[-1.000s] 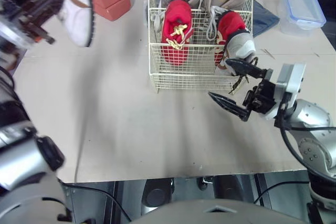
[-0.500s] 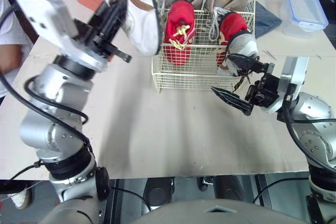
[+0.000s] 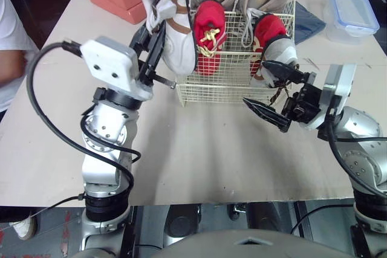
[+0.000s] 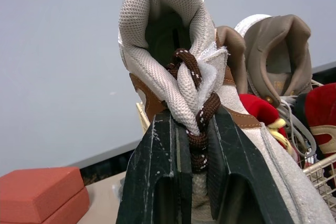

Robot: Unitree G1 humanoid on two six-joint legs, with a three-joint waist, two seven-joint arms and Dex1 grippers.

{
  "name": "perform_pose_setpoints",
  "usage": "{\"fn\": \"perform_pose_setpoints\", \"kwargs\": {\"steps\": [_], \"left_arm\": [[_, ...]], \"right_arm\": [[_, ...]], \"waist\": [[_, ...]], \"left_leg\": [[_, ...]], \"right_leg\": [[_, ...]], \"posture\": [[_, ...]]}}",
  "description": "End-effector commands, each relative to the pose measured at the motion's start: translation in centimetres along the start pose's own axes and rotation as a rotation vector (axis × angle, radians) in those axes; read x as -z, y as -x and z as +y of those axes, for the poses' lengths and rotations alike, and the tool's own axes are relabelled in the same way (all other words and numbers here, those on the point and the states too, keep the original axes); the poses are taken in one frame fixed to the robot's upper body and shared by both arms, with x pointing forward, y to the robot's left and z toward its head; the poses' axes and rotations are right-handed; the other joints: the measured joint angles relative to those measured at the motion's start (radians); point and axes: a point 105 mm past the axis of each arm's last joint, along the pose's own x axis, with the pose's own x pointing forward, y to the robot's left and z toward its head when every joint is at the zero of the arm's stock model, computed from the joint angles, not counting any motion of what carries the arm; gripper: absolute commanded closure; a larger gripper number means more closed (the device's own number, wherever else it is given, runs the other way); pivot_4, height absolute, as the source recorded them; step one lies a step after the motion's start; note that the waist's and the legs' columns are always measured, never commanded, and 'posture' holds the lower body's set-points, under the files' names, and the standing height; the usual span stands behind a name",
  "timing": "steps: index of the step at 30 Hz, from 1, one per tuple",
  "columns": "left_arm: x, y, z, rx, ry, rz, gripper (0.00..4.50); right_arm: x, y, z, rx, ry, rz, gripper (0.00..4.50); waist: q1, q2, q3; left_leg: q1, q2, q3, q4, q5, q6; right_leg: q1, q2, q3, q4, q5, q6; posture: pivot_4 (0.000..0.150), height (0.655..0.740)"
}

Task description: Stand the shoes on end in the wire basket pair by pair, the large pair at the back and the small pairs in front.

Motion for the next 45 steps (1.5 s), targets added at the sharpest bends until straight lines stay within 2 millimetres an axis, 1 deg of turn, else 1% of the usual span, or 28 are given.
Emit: {"fn": "perform_pose_setpoints", "kwargs": {"steps": [1, 8, 12, 17, 23, 29, 32, 36, 38, 39, 40, 41, 42, 43, 44, 45], "left_arm": [[-1.5, 0.2, -0.7, -0.043, -0.003, -0.143, 4.39], [-0.9, -0.2, -1.9, -0.039, -0.043, -0.196, 4.39], [-0.4, -0.1, -1.7, -0.057, -0.074, -0.195, 4.39], [0.9, 0.1, -2.1, -0.057, -0.099, -0.173, 4.39], [2.6, 0.6, -3.1, 0.005, -0.136, -0.152, 4.39], [4.5, 1.5, -4.2, 0.072, -0.134, -0.072, 4.39], [5.3, 2.0, -4.4, 0.090, -0.121, -0.012, 4.39], [6.1, 2.7, -4.7, 0.124, -0.031, 0.101, 4.39], [6.3, 2.8, -4.9, 0.160, -0.005, 0.138, 3.36], [6.3, 2.9, -5.2, 0.206, 0.006, 0.160, 3.04], [6.3, 3.1, -5.3, 0.233, 0.022, 0.188, 2.59], [6.0, 3.0, -5.3, 0.239, 0.035, 0.186, 2.16], [5.7, 2.9, -5.1, 0.233, 0.046, 0.177, 1.54], [5.6, 2.9, -5.0, 0.224, 0.057, 0.179, 1.14], [5.2, 2.8, -4.8, 0.217, 0.068, 0.167, 0.60], [4.9, 2.8, -4.6, 0.207, 0.077, 0.160, 0.23]], "right_arm": [[-1.3, 0.1, 0.2, -0.001, 0.041, -0.041, 0.00], [-1.3, 0.3, 0.2, 0.001, 0.037, -0.038, 0.00], [-1.3, 0.6, 0.1, 0.009, 0.038, -0.032, 0.00], [-1.3, 0.8, 0.2, 0.017, 0.037, -0.031, 0.00], [-1.3, 0.8, 0.2, 0.024, 0.040, -0.032, 0.00], [-1.4, 0.9, 0.3, 0.029, 0.044, -0.029, 0.00], [-1.4, 1.0, 0.3, 0.031, 0.045, -0.027, 0.00], [-1.4, 1.0, 0.4, 0.033, 0.044, -0.026, 0.00], [-1.3, 1.0, 0.4, 0.034, 0.044, -0.026, 0.00], [-1.3, 1.0, 0.4, 0.035, 0.044, -0.025, 0.00], [-1.3, 1.0, 0.4, 0.035, 0.044, -0.025, 0.00], [-1.2, 1.0, 0.4, 0.036, 0.044, -0.025, 0.00], [-1.2, 1.0, 0.4, 0.036, 0.043, -0.025, 0.00], [-1.2, 1.0, 0.4, 0.036, 0.043, -0.025, 0.00], [-1.2, 1.0, 0.4, 0.036, 0.042, -0.026, 0.00], [-1.2, 1.0, 0.5, 0.036, 0.042, -0.027, 0.00]], "waist": [[0.001, 0.000, 0.000], [0.001, 0.001, 0.000], [0.001, 0.001, 0.000], [0.001, 0.001, 0.000], [0.000, 0.002, 0.000], [0.000, 0.003, 0.000], [0.000, 0.003, 0.000], [-0.001, 0.004, 0.000], [-0.001, 0.004, -0.001], [0.000, 0.005, -0.001], [0.000, 0.005, -0.001], [0.000, 0.006, 0.000], [0.000, 0.007, -0.001], [0.000, 0.007, -0.001], [0.000, 0.008, -0.001], [0.000, 0.008, 0.000]], "left_leg": [[0.000, 0.000, 0.000, 0.000, 0.000, 0.000], [-0.001, 0.000, -0.001, 0.000, -0.002, 0.004], [-0.001, 0.000, -0.001, 0.000, -0.003, 0.005], [-0.002, 0.000, -0.001, 0.000, -0.003, 0.005], [-0.002, 0.000, -0.001, 0.000, -0.003, 0.005], [-0.002, 0.000, -0.001, 0.000, -0.003, 0.005], [-0.002, 0.000, -0.001, -0.001, -0.003, 0.005], [-0.002, 0.001, -0.002, -0.001, -0.003, 0.005], [-0.002, 0.001, -0.002, -0.002, -0.003, 0.005], [-0.002, 0.001, -0.002, -0.002, -0.003, 0.005], [-0.002, 0.001, -0.002, -0.002, -0.003, 0.006], [-0.002, 0.001, -0.002, -0.002, -0.003, 0.006], [-0.002, 0.001, -0.002, -0.002, -0.003, 0.006], [-0.002, 0.001, -0.002, -0.002, -0.003, 0.006], [-0.002, 0.001, -0.002, -0.002, -0.003, 0.006], [-0.002, 0.000, -0.002, -0.002, -0.003, 0.006]], "right_leg": [[0.000, 0.000, 0.000, 0.000, 0.000, 0.000], [0.000, 0.000, -0.002, 0.000, 0.000, 0.000], [0.000, 0.000, -0.002, -0.001, 0.000, 0.000], [0.000, 0.000, -0.002, -0.001, 0.000, 0.000], [-0.001, 0.000, -0.003, -0.001, 0.000, 0.000], [-0.001, 0.000, -0.003, -0.002, 0.000, 0.000], [-0.001, 0.000, -0.003, -0.002, 0.000, 0.000], [-0.001, -0.001, -0.003, -0.002, -0.001, 0.002], [-0.001, -0.001, -0.003, -0.003, -0.002, 0.003], [-0.001, -0.001, -0.003, -0.003, -0.002, 0.003], [-0.001, -0.001, -0.003, -0.003, -0.002, 0.004], [-0.001, -0.001, -0.004, -0.003, -0.002, 0.004], [-0.001, 0.000, -0.004, -0.003, -0.002, 0.004], [-0.001, -0.001, -0.004, -0.003, -0.002, 0.004], [-0.001, -0.001, -0.003, -0.003, -0.002, 0.004], [-0.001, -0.001, -0.003, -0.003, -0.002, 0.004]], "posture": [[0.150, 0.6860], [0.150, 0.6860], [0.150, 0.6860], [0.150, 0.6860], [0.150, 0.6860], [0.150, 0.6860], [0.150, 0.6860], [0.150, 0.6860], [0.150, 0.6860], [0.150, 0.6860], [0.150, 0.6860], [0.150, 0.6860], [0.150, 0.6860], [0.150, 0.6860], [0.150, 0.6860], [0.150, 0.6860]]}}
